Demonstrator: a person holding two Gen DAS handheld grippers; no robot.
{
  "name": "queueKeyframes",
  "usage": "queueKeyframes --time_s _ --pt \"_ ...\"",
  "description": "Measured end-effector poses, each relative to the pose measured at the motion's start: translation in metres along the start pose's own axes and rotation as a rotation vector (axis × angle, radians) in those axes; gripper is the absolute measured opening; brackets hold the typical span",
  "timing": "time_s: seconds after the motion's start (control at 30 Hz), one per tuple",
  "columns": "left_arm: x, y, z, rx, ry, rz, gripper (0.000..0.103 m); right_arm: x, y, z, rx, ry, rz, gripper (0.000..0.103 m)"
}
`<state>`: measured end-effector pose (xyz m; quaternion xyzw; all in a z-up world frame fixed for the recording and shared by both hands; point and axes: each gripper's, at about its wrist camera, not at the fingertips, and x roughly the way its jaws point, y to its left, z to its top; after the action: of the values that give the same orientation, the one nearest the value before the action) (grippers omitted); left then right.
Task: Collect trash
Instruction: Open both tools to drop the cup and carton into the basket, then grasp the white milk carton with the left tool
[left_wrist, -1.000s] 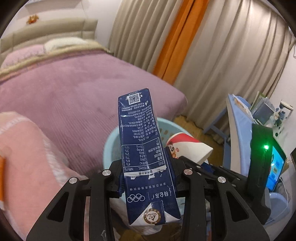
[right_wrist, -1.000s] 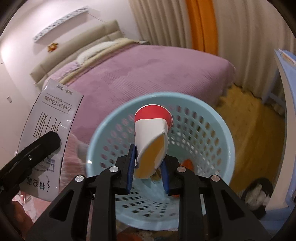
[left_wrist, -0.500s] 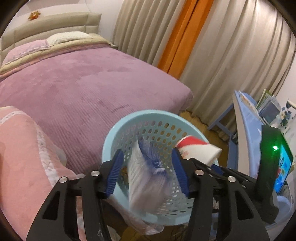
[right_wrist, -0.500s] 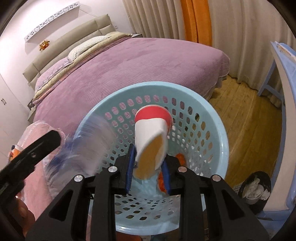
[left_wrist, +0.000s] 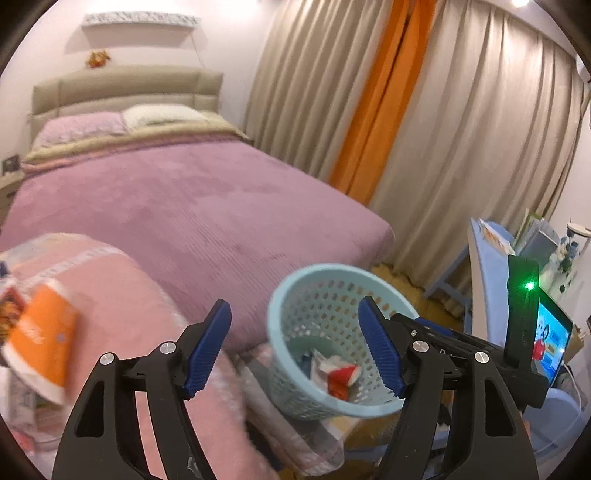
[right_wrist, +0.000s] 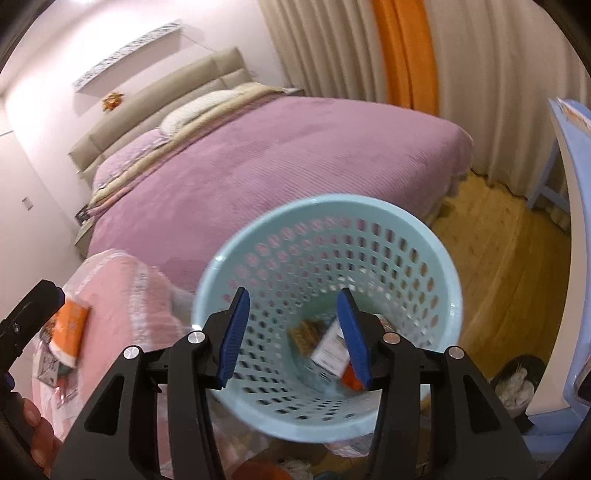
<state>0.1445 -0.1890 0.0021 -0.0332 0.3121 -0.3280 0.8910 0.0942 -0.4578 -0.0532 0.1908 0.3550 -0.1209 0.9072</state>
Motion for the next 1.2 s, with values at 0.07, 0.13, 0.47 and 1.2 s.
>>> queueKeyframes --time_s 0.07,0.13,0.47,1.2 --pt "-0.024 0.009 -0.001 -0.001 -0.045 0.036 0.073 -0.008 0.018 0.0 -0.039 -0.019 0.031 0.046" --pt "-0.043 0.017 -0.003 -0.003 -0.079 0.07 0.074 -0.015 0.037 -0.001 -0.08 -0.037 0.059 0.046" --pt "-0.125 0.095 -0.032 -0.082 -0.157 0.42 0.081 -0.023 0.169 -0.034 -0.341 -0.082 0.239 0.049" --pt "-0.114 0.161 -0.082 -0.113 -0.016 0.642 0.057 0.06 0.25 -0.1 -0.452 0.078 0.249 0.049"
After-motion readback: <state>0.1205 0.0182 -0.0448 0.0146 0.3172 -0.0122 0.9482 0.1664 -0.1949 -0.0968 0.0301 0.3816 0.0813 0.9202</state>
